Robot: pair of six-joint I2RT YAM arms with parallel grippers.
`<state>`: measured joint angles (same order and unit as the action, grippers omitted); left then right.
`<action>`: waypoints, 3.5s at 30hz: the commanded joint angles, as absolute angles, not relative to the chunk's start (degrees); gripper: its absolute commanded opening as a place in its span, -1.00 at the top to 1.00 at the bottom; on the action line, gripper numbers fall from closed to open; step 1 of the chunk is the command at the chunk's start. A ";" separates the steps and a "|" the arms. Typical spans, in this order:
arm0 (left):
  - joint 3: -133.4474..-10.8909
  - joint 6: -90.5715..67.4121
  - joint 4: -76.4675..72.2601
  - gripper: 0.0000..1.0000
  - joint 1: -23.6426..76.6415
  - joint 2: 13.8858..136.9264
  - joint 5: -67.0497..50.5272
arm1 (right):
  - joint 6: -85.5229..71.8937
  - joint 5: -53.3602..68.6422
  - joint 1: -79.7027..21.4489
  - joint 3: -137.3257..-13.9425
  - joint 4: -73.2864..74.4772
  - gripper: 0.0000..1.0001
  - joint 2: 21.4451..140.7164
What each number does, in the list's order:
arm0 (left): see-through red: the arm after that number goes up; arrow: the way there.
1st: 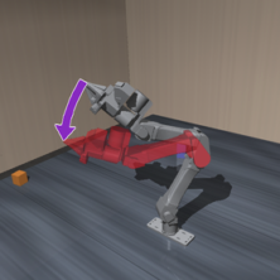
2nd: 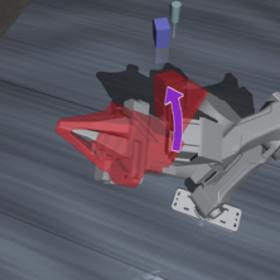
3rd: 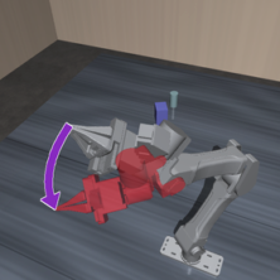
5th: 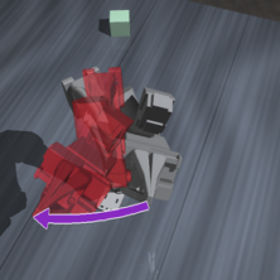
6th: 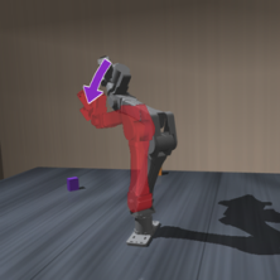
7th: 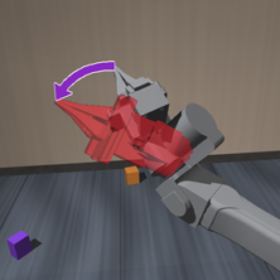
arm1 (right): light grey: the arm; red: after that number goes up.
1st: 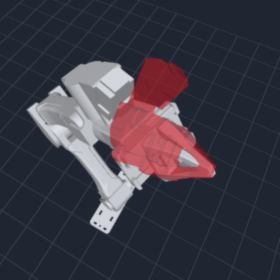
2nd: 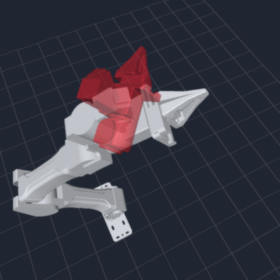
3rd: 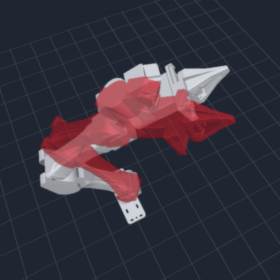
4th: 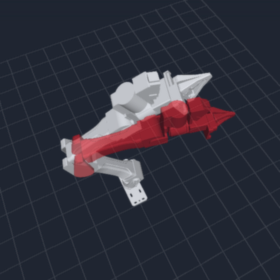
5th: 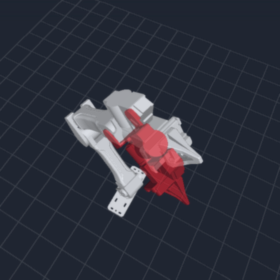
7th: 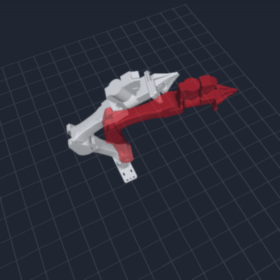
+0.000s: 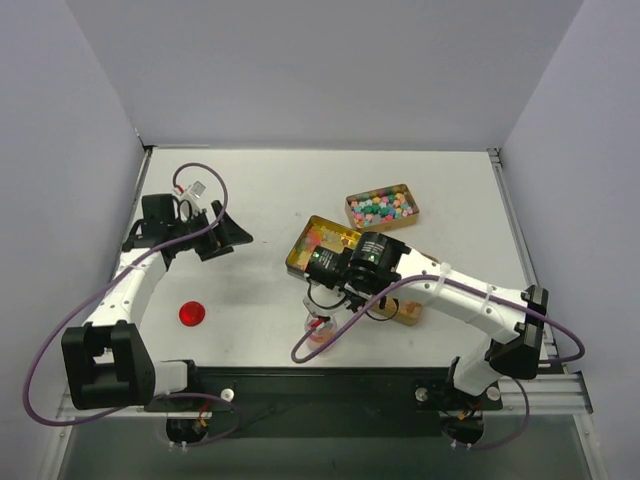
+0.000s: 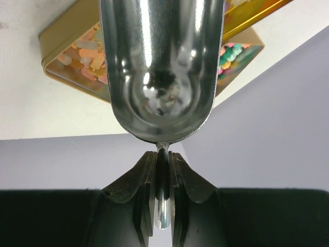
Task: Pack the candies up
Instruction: Place the fake candies in the packing bottle, then adjust the spatula, then scoop the fake candies from the storage box.
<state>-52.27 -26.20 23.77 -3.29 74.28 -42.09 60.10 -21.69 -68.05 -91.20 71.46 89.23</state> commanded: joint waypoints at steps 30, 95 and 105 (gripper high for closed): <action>-43.24 -64.74 -41.08 1.00 12.47 84.00 -65.29 | 49.75 -18.64 -39.63 -107.57 79.19 1.00 103.53; -50.54 -58.63 -29.37 1.00 7.47 90.44 -65.30 | 47.90 -3.34 -18.46 -73.83 58.27 1.00 93.69; -51.59 -54.67 -23.56 1.00 7.12 92.46 -65.74 | 47.20 -1.14 -19.16 -74.70 56.25 1.00 98.52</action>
<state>-50.22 -57.89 -26.06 7.40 92.49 -64.79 47.88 -2.39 -18.72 -73.28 56.07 96.97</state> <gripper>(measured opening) 0.022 0.139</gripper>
